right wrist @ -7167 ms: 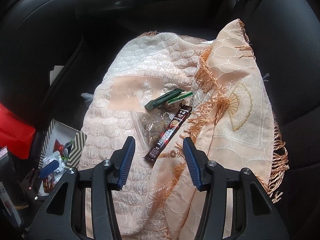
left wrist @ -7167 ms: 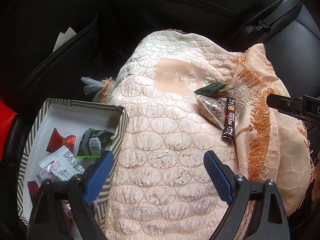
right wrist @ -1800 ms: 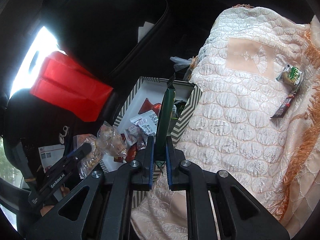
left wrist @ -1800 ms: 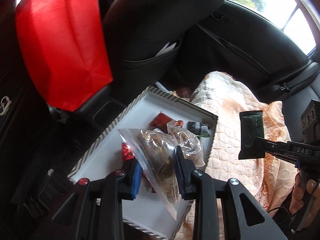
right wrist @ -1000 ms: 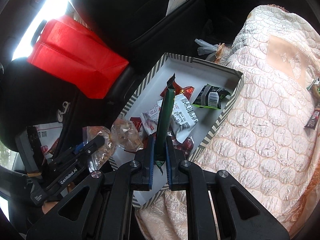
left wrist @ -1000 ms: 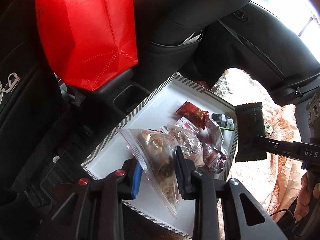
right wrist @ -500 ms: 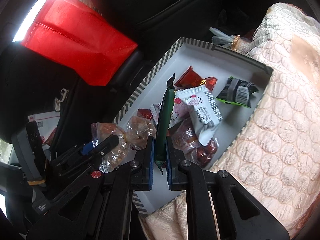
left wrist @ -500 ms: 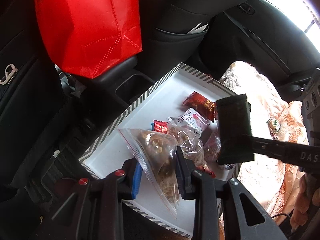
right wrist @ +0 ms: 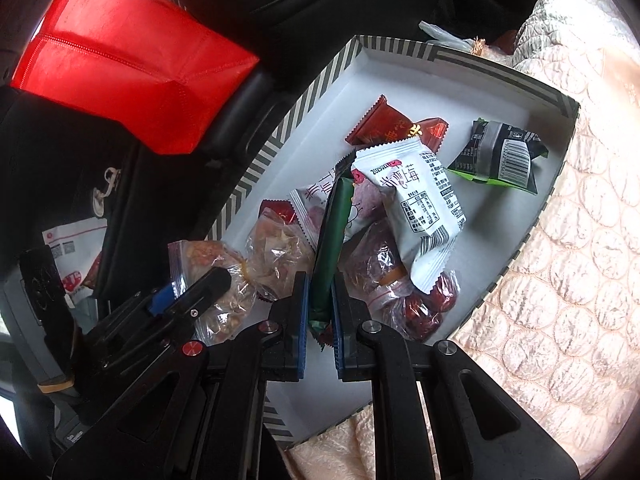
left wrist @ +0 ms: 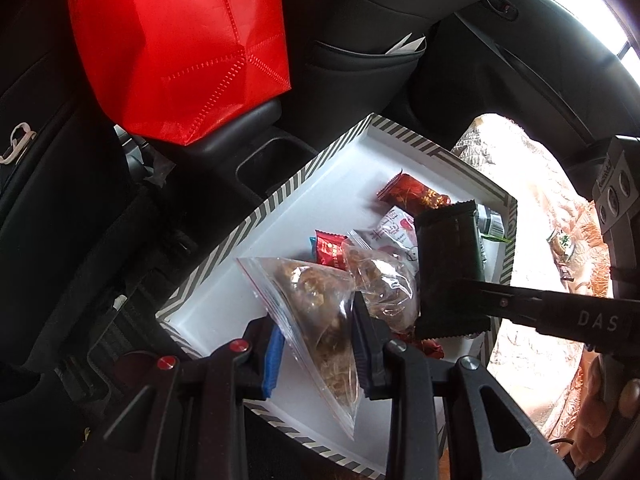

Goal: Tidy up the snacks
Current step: 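Lower both snacks into the tray and open both grippers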

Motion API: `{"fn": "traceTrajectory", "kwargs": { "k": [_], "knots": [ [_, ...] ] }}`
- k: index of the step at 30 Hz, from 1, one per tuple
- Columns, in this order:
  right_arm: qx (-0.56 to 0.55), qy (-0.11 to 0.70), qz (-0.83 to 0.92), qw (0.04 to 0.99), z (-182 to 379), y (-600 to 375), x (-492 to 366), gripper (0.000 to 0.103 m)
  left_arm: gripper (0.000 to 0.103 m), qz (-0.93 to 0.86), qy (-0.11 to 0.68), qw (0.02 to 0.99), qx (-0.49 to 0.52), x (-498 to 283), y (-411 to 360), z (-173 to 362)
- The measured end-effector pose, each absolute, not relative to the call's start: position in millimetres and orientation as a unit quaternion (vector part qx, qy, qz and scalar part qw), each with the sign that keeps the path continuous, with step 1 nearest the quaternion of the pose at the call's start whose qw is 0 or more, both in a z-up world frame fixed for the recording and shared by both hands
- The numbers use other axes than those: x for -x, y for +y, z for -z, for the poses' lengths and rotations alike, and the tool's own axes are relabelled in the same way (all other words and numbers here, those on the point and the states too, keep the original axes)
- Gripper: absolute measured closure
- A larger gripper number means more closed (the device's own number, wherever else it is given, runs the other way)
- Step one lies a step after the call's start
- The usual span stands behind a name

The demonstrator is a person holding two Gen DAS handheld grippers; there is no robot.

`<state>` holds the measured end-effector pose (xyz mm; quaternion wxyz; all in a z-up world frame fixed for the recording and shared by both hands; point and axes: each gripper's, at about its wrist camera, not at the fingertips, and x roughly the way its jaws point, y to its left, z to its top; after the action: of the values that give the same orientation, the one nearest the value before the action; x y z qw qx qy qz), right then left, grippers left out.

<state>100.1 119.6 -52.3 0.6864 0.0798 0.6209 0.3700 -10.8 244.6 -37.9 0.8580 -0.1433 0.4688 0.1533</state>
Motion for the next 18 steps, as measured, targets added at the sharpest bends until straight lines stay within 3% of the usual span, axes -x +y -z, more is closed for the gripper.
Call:
{"fn": "traceTrajectory", "kwargs": {
  "k": [3,6,8,14,15,17,18],
  "knots": [
    [-0.089,0.626,-0.368,0.682,53.5,117.0,-100.5,0.092,0.068,-0.156,0.47,0.857,0.141,9.9,243.7,38.4],
    [-0.072,0.624,-0.361,0.689,50.5,116.0,-96.3,0.092,0.06,-0.161,0.472,0.855,0.14,9.7,243.8,38.8],
    [-0.063,0.622,-0.355,0.695,47.5,114.2,-93.7,0.092,0.046,-0.165,0.473,0.853,0.143,9.7,244.6,39.7],
    [-0.068,0.618,-0.353,0.7,38.1,102.5,-90.6,0.092,0.027,-0.172,0.471,0.854,0.137,11.4,242.7,36.8],
    [-0.069,0.616,-0.353,0.701,36.4,100.1,-90.2,0.09,0.026,-0.174,0.47,0.854,0.135,11.5,242.2,36.5],
    [-0.074,0.614,-0.353,0.702,34.3,95.7,-90.0,0.069,0.026,-0.176,0.471,0.854,0.132,11.7,240.8,35.8],
    [-0.077,0.614,-0.352,0.702,33.6,93.1,-89.8,0.066,0.026,-0.176,0.471,0.854,0.132,12.2,240.4,35.0]
  ]
}}
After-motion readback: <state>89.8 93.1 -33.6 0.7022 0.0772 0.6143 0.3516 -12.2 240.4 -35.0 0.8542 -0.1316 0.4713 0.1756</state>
